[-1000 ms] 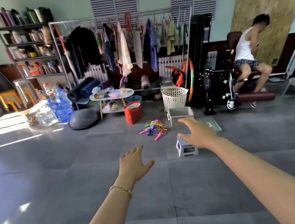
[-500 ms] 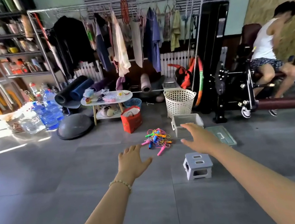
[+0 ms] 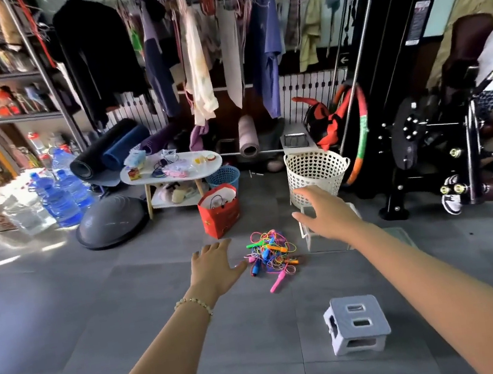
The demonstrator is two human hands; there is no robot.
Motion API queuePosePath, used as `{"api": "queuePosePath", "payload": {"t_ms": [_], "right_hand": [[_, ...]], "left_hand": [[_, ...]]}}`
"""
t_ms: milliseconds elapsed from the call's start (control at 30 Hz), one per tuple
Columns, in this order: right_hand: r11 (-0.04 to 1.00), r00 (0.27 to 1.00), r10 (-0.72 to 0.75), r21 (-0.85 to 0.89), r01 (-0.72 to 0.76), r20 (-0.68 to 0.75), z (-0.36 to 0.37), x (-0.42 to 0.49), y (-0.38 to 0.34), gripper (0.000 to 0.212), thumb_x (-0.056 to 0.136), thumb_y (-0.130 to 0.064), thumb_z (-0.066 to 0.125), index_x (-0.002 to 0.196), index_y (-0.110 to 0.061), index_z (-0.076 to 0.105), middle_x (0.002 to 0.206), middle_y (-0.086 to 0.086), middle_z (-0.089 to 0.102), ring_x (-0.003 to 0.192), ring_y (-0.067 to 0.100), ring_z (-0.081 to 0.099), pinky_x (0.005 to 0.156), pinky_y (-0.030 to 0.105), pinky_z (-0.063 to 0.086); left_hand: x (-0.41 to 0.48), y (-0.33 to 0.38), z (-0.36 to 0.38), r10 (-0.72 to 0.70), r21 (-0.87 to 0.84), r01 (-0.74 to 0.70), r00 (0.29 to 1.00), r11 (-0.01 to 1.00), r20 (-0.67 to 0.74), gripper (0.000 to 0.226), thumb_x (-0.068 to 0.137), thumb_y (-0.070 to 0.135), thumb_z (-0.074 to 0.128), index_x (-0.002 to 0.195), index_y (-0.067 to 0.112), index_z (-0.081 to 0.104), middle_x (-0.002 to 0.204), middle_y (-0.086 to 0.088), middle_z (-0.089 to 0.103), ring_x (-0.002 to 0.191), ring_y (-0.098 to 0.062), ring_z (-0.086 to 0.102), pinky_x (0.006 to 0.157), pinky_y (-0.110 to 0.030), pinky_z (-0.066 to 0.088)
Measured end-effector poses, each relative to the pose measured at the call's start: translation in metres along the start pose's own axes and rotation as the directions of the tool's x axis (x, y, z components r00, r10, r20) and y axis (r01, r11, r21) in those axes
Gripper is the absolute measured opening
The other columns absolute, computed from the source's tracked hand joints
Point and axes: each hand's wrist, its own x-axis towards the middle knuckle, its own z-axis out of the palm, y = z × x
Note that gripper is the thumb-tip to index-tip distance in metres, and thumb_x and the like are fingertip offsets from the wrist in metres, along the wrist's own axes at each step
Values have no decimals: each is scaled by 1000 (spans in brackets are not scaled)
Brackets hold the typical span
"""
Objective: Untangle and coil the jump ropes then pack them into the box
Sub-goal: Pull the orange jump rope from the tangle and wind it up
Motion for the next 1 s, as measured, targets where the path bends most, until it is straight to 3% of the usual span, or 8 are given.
{"api": "queuePosePath", "payload": {"t_ms": [367, 467, 700, 1000], "right_hand": [[987, 989, 146, 74, -144, -22, 33, 195, 104, 49, 93, -34, 54, 139, -23, 40, 143, -8, 40, 130, 10, 40, 97, 20, 29], [976, 980, 197, 99, -195, -14, 42, 246, 146, 51, 93, -34, 54, 139, -21, 39, 142, -6, 41, 128, 11, 42, 97, 22, 32], [983, 986, 157, 84, -161, 48, 60, 396, 244, 57, 91, -31, 56, 141, -14, 35, 146, 3, 37, 131, 21, 40, 104, 42, 39], [992, 993, 66, 98, -76, 98, 85, 549, 318, 60, 90, -31, 56, 143, -17, 33, 150, 1, 31, 136, 20, 35, 106, 37, 36]], "left_hand": [[274, 3, 2, 120, -62, -116, 990, 991, 70, 64, 90, 55, 48, 143, 22, 36, 143, -1, 47, 132, -23, 40, 109, -35, 27], [340, 14, 8, 131, -64, -126, 988, 990, 84, 64, 90, 54, 48, 143, 21, 36, 144, -1, 46, 133, -23, 38, 110, -35, 27], [480, 43, 28, 35, -77, -32, 998, 997, 46, 65, 89, 57, 48, 142, 21, 38, 140, -2, 49, 130, -24, 43, 108, -35, 30], [617, 62, 28, -46, -51, 48, 998, 998, 38, 67, 88, 57, 50, 143, 22, 36, 144, -1, 46, 133, -23, 40, 109, -34, 27]]}}
